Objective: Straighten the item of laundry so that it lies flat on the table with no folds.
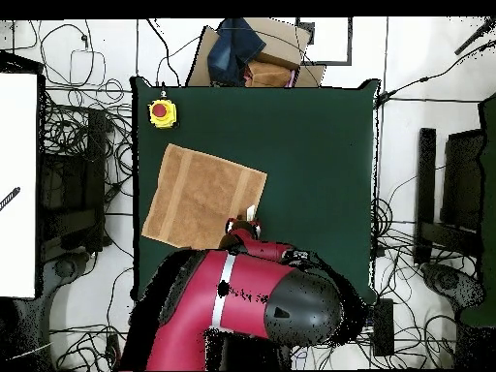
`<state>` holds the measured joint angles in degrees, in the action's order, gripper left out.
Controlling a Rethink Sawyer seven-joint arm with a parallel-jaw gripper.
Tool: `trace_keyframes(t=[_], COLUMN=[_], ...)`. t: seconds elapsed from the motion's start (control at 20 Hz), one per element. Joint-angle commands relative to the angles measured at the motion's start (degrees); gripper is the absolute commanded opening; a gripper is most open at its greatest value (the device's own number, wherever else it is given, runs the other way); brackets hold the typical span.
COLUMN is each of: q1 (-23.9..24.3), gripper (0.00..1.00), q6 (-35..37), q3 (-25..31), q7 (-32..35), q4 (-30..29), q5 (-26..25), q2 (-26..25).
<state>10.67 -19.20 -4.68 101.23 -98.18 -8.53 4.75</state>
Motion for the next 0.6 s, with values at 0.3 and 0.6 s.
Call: trace_keyframes(t=[0.3, 0.6], q1=[0.2, 0.2], gripper=[1.00, 1.00], q6=[3.6, 3.9], q3=[0.3, 0.3], q7=[4.6, 4.8], q4=[6.7, 6.6], q5=[-0.9, -0.8], q2=[-2.3, -2.3])
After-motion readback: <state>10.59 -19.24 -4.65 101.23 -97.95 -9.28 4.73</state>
